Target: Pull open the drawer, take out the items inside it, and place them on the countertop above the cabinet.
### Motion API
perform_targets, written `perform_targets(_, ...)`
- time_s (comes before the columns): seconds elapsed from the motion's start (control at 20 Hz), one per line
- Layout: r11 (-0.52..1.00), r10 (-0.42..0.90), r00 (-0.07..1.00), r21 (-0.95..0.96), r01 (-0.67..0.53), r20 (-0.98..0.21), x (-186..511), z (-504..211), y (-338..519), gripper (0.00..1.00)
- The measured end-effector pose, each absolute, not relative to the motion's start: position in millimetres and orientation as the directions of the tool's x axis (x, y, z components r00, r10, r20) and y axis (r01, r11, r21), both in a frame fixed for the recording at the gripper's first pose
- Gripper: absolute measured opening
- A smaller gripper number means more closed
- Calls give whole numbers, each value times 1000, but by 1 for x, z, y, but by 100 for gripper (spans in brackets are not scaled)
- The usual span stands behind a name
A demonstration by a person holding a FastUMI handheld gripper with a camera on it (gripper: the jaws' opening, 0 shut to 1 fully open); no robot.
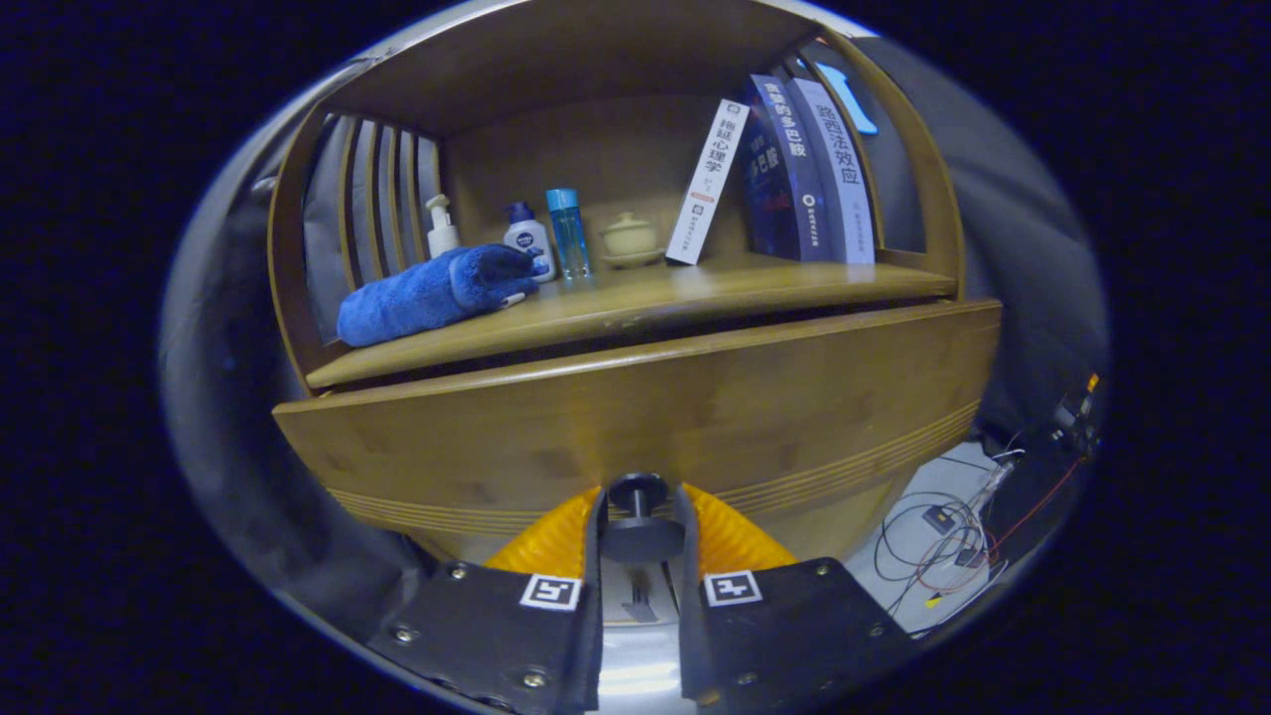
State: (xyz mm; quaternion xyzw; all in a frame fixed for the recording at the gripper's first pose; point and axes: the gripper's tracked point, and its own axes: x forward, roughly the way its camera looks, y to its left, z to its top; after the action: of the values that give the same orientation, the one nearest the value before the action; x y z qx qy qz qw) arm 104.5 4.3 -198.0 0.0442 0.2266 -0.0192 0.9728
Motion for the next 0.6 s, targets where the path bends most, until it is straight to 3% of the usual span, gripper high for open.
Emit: perform_targets(0.6, 990, -96, 889, 53, 133, -448, -10, -194, -2, 31)
